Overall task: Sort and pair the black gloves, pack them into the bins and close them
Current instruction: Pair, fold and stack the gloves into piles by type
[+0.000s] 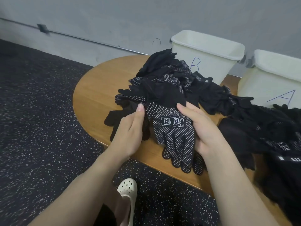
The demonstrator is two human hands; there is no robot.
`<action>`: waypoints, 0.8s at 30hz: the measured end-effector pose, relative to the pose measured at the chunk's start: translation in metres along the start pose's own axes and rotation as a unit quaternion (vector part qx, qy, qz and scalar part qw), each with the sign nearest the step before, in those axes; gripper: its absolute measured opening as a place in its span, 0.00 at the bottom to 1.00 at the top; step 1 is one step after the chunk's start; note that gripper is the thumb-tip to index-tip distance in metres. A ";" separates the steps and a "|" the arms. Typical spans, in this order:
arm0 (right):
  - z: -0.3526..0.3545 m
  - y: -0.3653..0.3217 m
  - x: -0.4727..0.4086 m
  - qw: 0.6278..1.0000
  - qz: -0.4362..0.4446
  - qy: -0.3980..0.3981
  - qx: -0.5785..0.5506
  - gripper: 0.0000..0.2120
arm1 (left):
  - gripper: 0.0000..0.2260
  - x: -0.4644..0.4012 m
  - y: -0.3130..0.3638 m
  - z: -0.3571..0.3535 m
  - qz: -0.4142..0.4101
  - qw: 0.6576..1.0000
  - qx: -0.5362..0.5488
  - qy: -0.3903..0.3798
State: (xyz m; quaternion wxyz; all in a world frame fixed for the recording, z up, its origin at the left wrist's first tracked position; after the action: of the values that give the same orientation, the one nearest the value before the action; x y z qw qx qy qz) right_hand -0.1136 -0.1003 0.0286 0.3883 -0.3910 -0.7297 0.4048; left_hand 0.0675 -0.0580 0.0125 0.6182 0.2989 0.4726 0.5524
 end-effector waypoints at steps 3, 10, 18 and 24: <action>0.001 0.003 -0.008 1.000 -0.001 0.018 0.021 0.10 | 0.27 0.000 0.000 0.007 0.007 1.000 0.028 -0.013; 0.022 -0.004 -0.012 0.977 0.030 0.125 0.170 0.08 | 0.07 -0.002 -0.003 0.009 -0.003 0.996 0.021 -0.082; 0.044 -0.009 -0.009 0.860 0.068 0.238 0.447 0.06 | 0.00 -0.006 -0.008 -0.001 -0.028 0.995 -0.088 -0.035; 0.052 -0.007 -0.010 0.804 0.106 0.287 0.509 0.09 | 0.06 -0.005 -0.008 -0.011 -0.034 0.988 -0.148 -0.010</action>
State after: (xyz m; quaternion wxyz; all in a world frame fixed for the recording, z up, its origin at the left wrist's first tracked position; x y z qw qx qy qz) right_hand -0.1574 -0.1272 0.0132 0.6781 -0.3102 -0.2278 0.6262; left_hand 0.0610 -0.0662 0.0024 0.6786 0.1937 0.3895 0.5918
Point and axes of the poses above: each hand's wrist, its own x-axis away from the middle knuckle, its own z-axis out of the back of the hand, y = z × x, the point moved 5 cm from there along -x, towards the middle knuckle, and after that the axes turned 6 degrees about -z, right-handed, at the moved point
